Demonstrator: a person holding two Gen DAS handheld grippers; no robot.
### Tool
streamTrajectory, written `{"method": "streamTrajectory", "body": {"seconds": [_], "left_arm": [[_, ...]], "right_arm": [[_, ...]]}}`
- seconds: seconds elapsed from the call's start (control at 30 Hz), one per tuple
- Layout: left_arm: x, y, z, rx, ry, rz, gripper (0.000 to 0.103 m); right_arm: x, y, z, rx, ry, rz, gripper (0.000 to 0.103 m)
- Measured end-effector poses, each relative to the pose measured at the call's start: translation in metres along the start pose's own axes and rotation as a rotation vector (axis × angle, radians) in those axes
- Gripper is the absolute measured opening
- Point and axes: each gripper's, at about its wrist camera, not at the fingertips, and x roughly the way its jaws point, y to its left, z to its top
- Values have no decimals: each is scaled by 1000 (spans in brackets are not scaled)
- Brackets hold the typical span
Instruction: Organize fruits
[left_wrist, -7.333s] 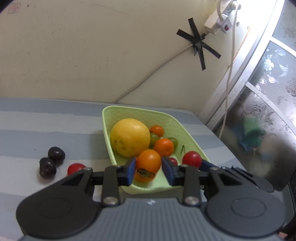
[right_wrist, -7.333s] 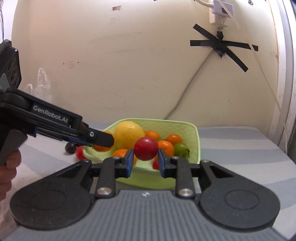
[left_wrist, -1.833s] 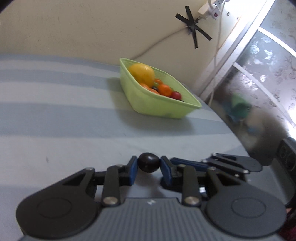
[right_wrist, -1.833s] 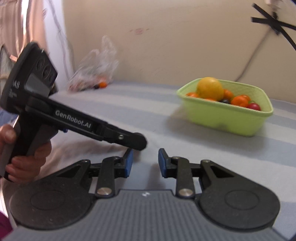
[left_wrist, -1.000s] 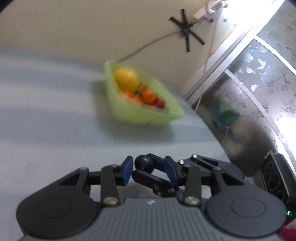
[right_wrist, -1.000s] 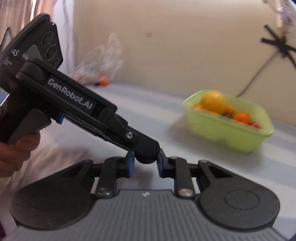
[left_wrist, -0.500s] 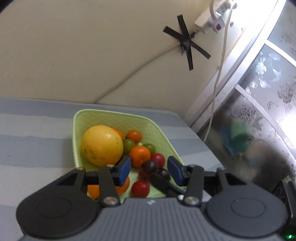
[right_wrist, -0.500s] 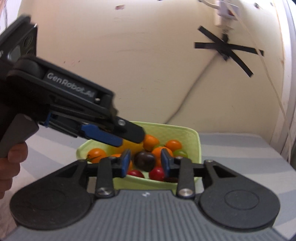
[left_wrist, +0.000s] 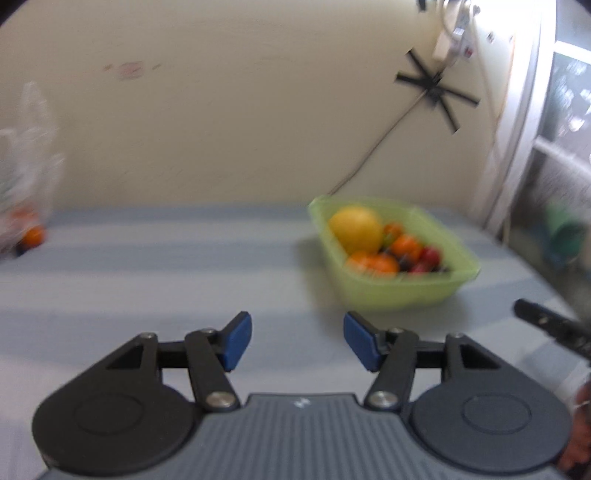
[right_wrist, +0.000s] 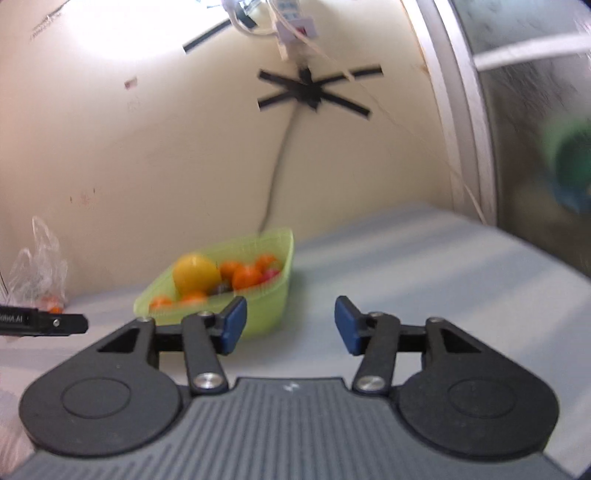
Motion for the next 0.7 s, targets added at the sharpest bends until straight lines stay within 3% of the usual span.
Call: {"method": "streamTrajectory", "body": {"seconds": [0.2, 0.37, 0.7], "left_arm": [[-19, -5, -42, -8, 43, 45, 62], [-33, -13, -64, 19, 35, 96, 88], [-44, -8, -72, 10, 17, 136, 92]], "right_arm": [[-20, 17, -25, 62, 59, 41, 55], [-33, 41, -30, 26, 55, 77, 56], [-44, 61, -45, -7, 91, 108, 56]]}}
